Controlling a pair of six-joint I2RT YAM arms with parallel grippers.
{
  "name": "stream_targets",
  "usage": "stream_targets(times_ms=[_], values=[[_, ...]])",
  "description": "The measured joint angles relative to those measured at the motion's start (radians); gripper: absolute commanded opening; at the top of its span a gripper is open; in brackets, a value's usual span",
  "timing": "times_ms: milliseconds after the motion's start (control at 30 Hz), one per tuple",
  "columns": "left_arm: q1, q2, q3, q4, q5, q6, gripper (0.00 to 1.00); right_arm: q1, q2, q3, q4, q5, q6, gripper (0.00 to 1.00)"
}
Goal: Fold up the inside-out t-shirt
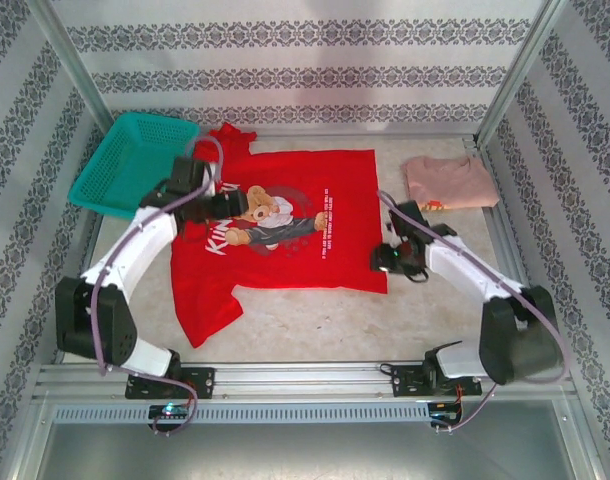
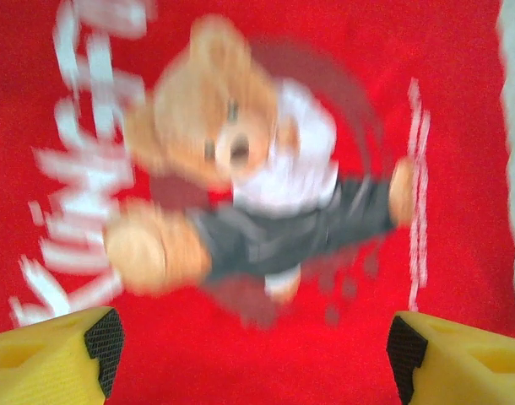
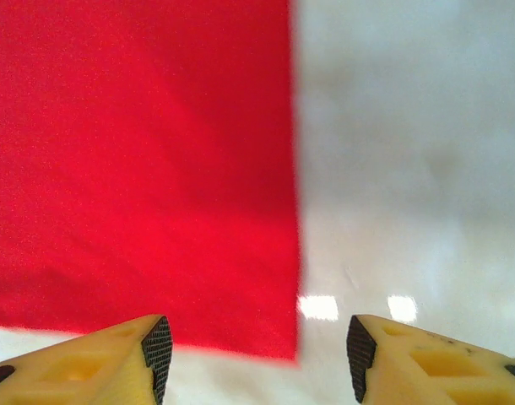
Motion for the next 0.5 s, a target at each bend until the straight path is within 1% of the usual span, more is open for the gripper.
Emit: stream_targets(times_ms=[100,167,367,433,500], values=[[-0.017,-0.076,-0.134,-0.008,0.018,-0.039,0.83,0.017,-0.049,-0.066,-0.028,0.000,0.053,0.58],[-0.017,-0.113,-0.178,-0.007,0.022,-0.052,0.83,0.034,-0.029,-0.080,-0.013,-0.007,0.082,0.57],[-0.030,-0.115,-0.182,-0.002,0.023,-0.055,0.83,0.060,0.085,-0.080,0.054,-0.009,0.121,0.51],[-0.031,-0.106,-0.182,-0.002,0.023,-0.055,0.83,0.060,0.107,-0.080,0.074,-0.005,0.130,0.47],[-0.030,-0.100,-0.182,-0.002,0.023,-0.055,0.83,0.061,0.124,-0.077,0.079,0.007,0.137,0.39]])
